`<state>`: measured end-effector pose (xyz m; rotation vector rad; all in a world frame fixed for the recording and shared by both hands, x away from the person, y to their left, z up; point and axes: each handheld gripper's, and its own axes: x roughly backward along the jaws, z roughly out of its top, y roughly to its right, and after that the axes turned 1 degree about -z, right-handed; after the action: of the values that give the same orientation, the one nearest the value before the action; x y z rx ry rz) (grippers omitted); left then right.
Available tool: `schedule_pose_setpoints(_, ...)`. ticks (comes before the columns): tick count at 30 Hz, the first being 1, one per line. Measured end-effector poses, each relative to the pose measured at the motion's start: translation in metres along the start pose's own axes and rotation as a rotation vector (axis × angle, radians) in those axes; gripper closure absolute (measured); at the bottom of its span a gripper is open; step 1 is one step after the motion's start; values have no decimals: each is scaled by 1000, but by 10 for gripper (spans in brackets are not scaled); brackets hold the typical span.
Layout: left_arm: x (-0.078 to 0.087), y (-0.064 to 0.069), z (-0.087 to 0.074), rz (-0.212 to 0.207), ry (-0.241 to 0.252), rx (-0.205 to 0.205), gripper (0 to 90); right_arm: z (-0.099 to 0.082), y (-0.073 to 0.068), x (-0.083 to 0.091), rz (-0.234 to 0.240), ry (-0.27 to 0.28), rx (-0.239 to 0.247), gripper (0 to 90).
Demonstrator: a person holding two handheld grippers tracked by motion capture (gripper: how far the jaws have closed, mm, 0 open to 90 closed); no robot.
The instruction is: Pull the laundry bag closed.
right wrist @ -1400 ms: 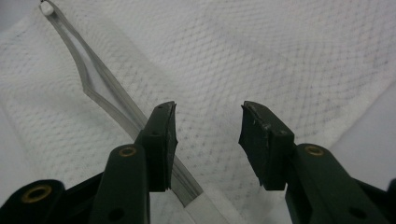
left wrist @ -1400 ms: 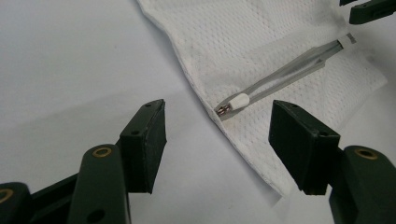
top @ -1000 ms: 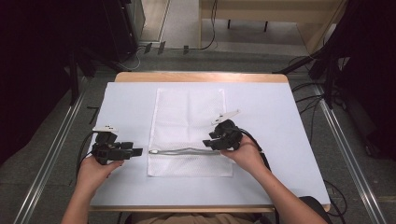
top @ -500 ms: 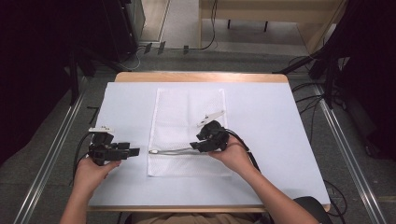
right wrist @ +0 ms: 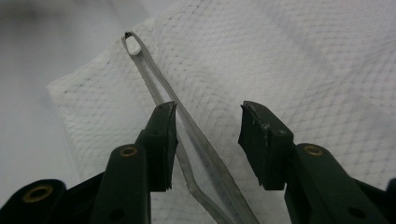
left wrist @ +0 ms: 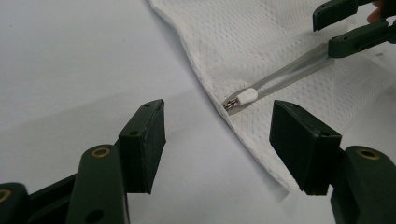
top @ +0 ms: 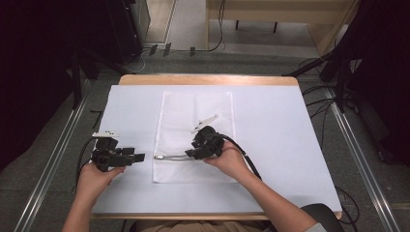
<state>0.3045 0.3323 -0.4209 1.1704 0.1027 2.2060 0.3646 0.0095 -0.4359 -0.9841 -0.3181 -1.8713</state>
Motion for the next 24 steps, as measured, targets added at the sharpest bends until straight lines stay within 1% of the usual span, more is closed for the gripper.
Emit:
schedule_pose_setpoints(5,0,0,0,-3,3,4,363,5,-5,-7,17,4,-2,585)
schedule_pose_setpoints(6,0,0,0,-5,2,5,363,6,-6,-9,18,5,7,587)
schedule_pose_setpoints(8,0,-1,-1,-5,3,5,363,8,-9,-14,20,4,6,599)
schedule_pose_setpoints(11,1,-1,-1,-5,5,5,363,9,-10,-17,17,4,4,608)
schedule_pose_setpoints(13,0,-2,-1,-5,3,2,364,10,-11,-20,17,1,6,638)
schedule_pose_setpoints(14,0,-1,-1,-3,3,3,364,10,-11,-20,17,1,6,638)
schedule_pose_setpoints(17,0,-2,-1,-4,1,1,364,11,-13,-25,29,-7,2,663)
schedule_pose_setpoints(18,0,-2,-1,-5,1,2,364,12,-15,-29,41,-12,-3,674)
schedule_pose_setpoints(21,-1,-2,-1,-5,-1,1,365,14,-18,-33,52,-13,-8,683)
schedule_pose_setpoints(22,-1,-2,-1,-7,0,-2,368,15,-20,-35,56,-12,-7,689)
schedule_pose_setpoints(23,-1,-1,-1,-5,2,-7,375,18,-25,-38,63,-9,-10,700)
schedule_pose_setpoints(24,-1,-1,-1,-4,4,-11,375,18,-25,-38,63,-9,-10,700)
